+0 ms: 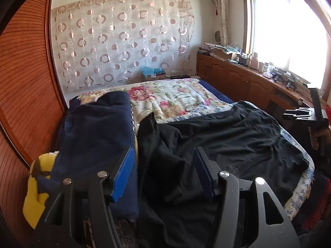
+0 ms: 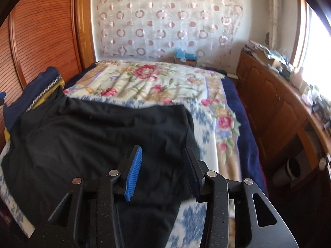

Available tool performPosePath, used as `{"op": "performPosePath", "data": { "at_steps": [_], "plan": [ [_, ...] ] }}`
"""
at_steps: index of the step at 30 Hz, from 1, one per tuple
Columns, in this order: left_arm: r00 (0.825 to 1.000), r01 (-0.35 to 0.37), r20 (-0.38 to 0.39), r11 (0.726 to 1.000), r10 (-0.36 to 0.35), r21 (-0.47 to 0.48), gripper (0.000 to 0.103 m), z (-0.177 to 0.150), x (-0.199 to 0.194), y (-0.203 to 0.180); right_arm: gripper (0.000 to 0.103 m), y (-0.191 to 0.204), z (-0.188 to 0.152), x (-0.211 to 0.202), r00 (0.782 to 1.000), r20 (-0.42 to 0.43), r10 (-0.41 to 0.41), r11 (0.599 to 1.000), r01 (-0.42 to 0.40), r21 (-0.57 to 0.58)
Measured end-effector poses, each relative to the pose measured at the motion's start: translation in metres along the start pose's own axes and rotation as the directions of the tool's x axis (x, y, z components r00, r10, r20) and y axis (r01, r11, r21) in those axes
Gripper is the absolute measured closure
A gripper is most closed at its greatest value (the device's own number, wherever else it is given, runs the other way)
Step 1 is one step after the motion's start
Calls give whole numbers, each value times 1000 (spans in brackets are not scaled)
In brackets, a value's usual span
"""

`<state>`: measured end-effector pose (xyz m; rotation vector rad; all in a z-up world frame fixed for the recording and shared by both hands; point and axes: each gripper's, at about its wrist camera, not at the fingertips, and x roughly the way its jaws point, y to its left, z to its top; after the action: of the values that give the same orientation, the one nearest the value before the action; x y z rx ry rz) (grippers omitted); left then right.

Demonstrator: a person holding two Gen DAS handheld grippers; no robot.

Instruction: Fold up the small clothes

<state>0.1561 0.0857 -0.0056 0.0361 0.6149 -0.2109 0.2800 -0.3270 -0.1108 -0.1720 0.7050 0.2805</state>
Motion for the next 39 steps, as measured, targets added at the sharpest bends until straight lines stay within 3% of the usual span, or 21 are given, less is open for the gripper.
{"op": "performPosePath", "data": {
  "at_steps": [4,10,18,27,37,39],
  "plan": [
    [1000,2,-28,1000,-3,-7,45,-26,1,-1,60,-3,-42,-5,999,-32,28,999,-27,30],
    [998,2,-67,999,-4,-32,45,-57,7,-4,60,-14,-81,3,996,-84,0,996,8,87],
    [997,13,-80,999,-17,-42,45,-69,17,-13,60,-11,-85,-3,997,-69,21,992,-12,127],
    [990,21,-140,999,-28,-46,45,-75,45,-22,60,-17,-95,6,993,-119,8,989,10,145],
    [967,-1,-255,999,-7,-34,45,-95,74,-23,60,-10,-117,-31,994,-109,18,993,-5,119],
    [969,7,-245,1000,-14,-30,45,-95,71,-24,60,-8,-124,-44,996,-92,20,993,-9,116]
  ]
}}
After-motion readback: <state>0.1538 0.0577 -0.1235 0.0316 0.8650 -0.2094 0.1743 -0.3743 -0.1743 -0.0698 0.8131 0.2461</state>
